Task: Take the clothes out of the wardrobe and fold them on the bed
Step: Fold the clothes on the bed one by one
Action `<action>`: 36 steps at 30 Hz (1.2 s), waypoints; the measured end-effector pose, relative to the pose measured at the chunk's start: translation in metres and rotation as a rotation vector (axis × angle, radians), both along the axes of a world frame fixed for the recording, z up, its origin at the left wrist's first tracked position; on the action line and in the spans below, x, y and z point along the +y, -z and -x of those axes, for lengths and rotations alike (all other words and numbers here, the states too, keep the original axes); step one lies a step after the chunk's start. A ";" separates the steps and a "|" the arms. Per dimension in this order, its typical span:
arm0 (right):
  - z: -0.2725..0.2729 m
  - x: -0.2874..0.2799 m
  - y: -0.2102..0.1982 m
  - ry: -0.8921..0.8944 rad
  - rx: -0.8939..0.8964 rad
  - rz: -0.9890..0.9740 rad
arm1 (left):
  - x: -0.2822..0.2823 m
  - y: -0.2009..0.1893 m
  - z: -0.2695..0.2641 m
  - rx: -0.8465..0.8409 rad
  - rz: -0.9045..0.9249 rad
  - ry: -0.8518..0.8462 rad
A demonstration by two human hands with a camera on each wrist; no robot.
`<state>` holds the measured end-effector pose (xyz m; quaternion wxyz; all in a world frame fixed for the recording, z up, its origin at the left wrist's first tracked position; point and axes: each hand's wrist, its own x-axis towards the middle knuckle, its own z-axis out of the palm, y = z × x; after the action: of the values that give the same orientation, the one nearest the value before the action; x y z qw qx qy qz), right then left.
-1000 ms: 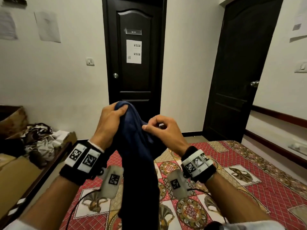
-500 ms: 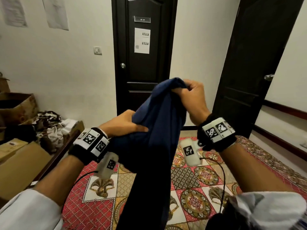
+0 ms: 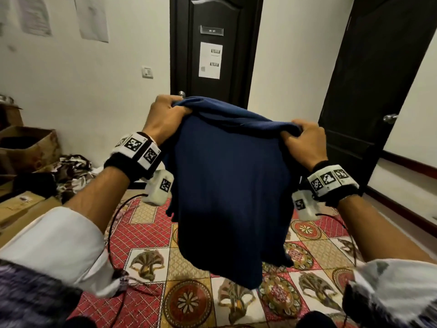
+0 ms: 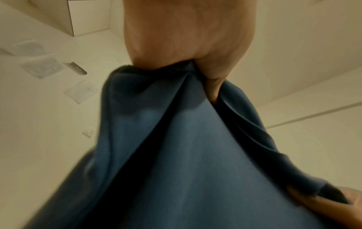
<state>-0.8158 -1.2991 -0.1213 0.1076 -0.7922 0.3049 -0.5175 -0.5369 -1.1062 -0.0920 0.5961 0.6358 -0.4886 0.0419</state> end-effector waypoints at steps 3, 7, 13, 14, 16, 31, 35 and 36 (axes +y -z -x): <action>0.010 -0.004 0.010 0.063 0.145 0.004 | -0.007 0.014 0.003 0.074 -0.095 0.055; 0.016 -0.012 0.022 0.093 0.246 -0.058 | -0.018 0.016 0.022 0.124 -0.117 0.040; 0.008 -0.013 0.046 0.111 0.355 -0.118 | -0.032 0.024 0.030 0.140 -0.134 0.080; 0.008 -0.014 0.048 0.105 0.341 -0.123 | -0.033 0.028 0.025 0.141 -0.119 0.063; 0.012 -0.015 0.052 0.075 0.343 -0.159 | -0.030 0.036 0.014 0.147 -0.091 0.023; 0.018 -0.021 0.072 0.196 0.282 -0.175 | 0.010 0.093 -0.100 -0.029 -0.226 -0.372; 0.004 -0.020 0.047 0.148 0.186 -0.149 | 0.017 0.072 -0.104 -0.177 -0.314 -0.597; 0.000 -0.018 0.042 0.140 0.176 -0.143 | 0.017 0.067 -0.106 -0.187 -0.332 -0.620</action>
<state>-0.8162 -1.3173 -0.1636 0.1006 -0.8017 0.4038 -0.4290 -0.4313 -1.0890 -0.1585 0.3965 0.8352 -0.3252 0.1987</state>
